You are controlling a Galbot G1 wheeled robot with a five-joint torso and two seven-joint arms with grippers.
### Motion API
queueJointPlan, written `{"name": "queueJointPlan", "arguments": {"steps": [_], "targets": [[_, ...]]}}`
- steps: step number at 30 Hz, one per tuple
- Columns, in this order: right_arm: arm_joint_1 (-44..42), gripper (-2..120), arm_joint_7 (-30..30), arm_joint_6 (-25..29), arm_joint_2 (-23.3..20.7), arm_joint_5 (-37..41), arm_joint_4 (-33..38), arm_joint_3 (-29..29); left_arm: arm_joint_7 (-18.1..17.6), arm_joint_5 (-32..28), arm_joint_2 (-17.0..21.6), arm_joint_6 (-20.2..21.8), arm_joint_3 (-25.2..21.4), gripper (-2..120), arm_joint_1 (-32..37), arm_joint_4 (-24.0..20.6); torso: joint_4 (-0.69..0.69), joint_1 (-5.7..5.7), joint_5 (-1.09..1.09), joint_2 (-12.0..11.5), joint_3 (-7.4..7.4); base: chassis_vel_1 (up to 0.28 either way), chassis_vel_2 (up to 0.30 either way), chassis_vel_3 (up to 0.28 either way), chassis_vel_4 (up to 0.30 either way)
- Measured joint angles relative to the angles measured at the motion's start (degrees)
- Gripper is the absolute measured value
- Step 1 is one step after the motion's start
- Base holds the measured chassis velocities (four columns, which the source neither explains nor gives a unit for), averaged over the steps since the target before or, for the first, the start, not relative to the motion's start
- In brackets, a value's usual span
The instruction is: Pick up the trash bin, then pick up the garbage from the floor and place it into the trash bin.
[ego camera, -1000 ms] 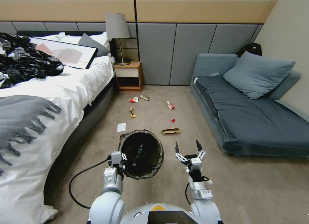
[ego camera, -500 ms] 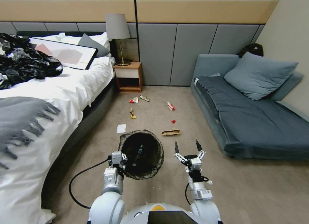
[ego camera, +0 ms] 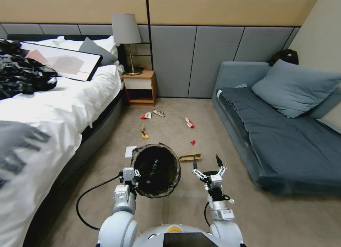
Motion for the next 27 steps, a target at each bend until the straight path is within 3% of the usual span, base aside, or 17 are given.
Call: {"name": "queueJointPlan", "arguments": {"steps": [3,4,11,14,27], "targets": [[0.0,100,0.0,0.0,0.0,0.0,0.0,0.0,0.0,0.0,0.0,0.0,0.0,1,0.0,0.0,-0.02,0.00,-0.08,0.0,0.00,-0.240,0.228,0.242,-0.218],[0.0,100,0.0,0.0,0.0,0.0,0.0,0.0,0.0,0.0,0.0,0.0,0.0,1,0.0,0.0,-0.01,0.00,0.00,0.0,0.00,-0.241,0.238,0.225,-0.226],[0.0,100,0.0,0.0,0.0,0.0,0.0,0.0,0.0,0.0,0.0,0.0,-0.1,1,0.0,0.0,-0.02,0.00,-0.10,0.0,0.01,-0.240,0.241,0.228,-0.232],[0.0,100,0.0,0.0,0.0,0.0,0.0,0.0,0.0,0.0,0.0,0.0,0.0,1,0.0,0.0,-0.02,0.03,-0.04,0.0,0.02,-0.179,0.161,0.166,-0.193],[0.0,100,0.0,0.0,0.0,0.0,0.0,0.0,0.0,0.0,0.0,0.0,0.0,1,0.0,0.0,-0.02,0.00,-0.05,0.0,0.00,0.000,0.004,0.009,-0.014]]}}
